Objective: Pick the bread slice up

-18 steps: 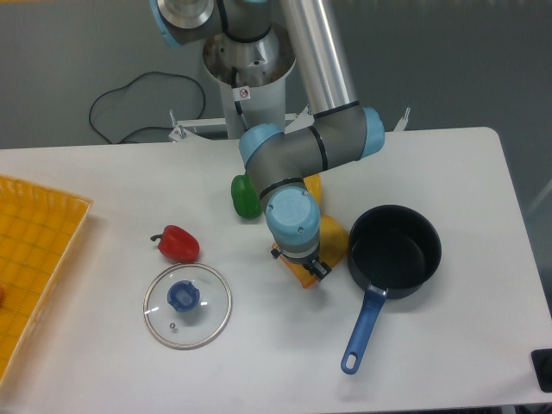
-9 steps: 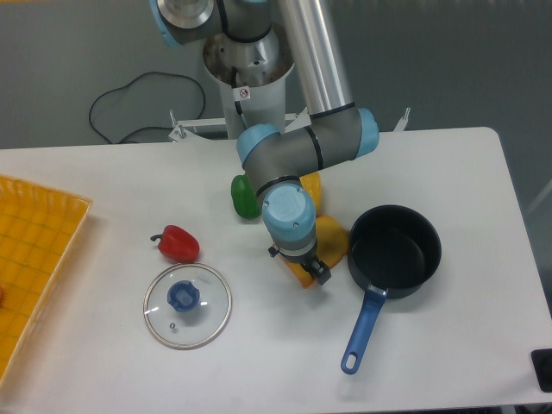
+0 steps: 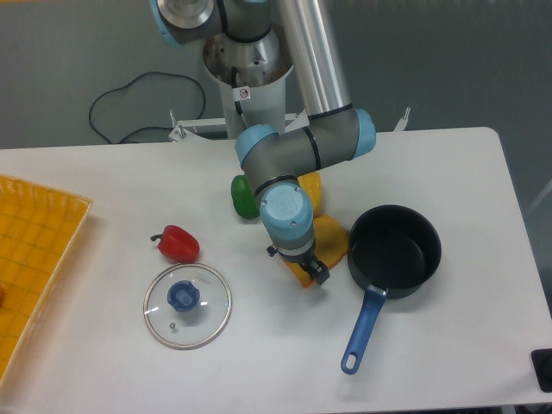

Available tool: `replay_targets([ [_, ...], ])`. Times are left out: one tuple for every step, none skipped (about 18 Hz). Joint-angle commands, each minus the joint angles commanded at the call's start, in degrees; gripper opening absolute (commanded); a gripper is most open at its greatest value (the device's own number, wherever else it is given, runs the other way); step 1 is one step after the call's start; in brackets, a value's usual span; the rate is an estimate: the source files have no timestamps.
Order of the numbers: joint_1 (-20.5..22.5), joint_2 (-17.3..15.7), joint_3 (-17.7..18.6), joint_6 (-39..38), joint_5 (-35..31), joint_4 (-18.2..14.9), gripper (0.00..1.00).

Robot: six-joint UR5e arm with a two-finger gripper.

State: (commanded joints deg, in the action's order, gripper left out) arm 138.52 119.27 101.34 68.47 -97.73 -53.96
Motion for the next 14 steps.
replay_targets([
  [0.0, 0.0, -0.2, -0.1, 0.0, -0.1, 0.77],
  [0.0, 0.1, -0.6, -0.1, -0.1, -0.3, 0.61],
  [-0.1, 0.1, -0.8, -0.3, -0.3, -0.5, 0.44],
  [0.0, 0.1, -0.9, -0.4, -0.6, -0.5, 0.26],
  [-0.1, 0.1, -1.1, -0.5, -1.1, -0.6, 0.15],
  [-0.1, 0.2, -1.1, -0.5, -1.1, -0.6, 0.14],
  [-0.1, 0.2, -1.1, -0.6, -1.1, -0.7, 0.11],
  [-0.1, 0.2, -1.1, -0.6, -1.1, -0.7, 0.07],
  [-0.1, 0.2, -1.1, -0.7, -1.1, -0.7, 0.00],
  [-0.1, 0.2, -1.2, -0.9, -1.1, -0.7, 0.00],
  [-0.1, 0.2, -1.2, -0.9, -1.1, -0.8, 0.00],
  [-0.1, 0.2, -1.3, -0.8, -1.1, -0.9, 0.00],
  [-0.1, 0.2, -1.7, -0.8, -1.1, -1.0, 0.00],
  [-0.1, 0.2, -2.0, -0.9, -1.1, -1.1, 0.00],
])
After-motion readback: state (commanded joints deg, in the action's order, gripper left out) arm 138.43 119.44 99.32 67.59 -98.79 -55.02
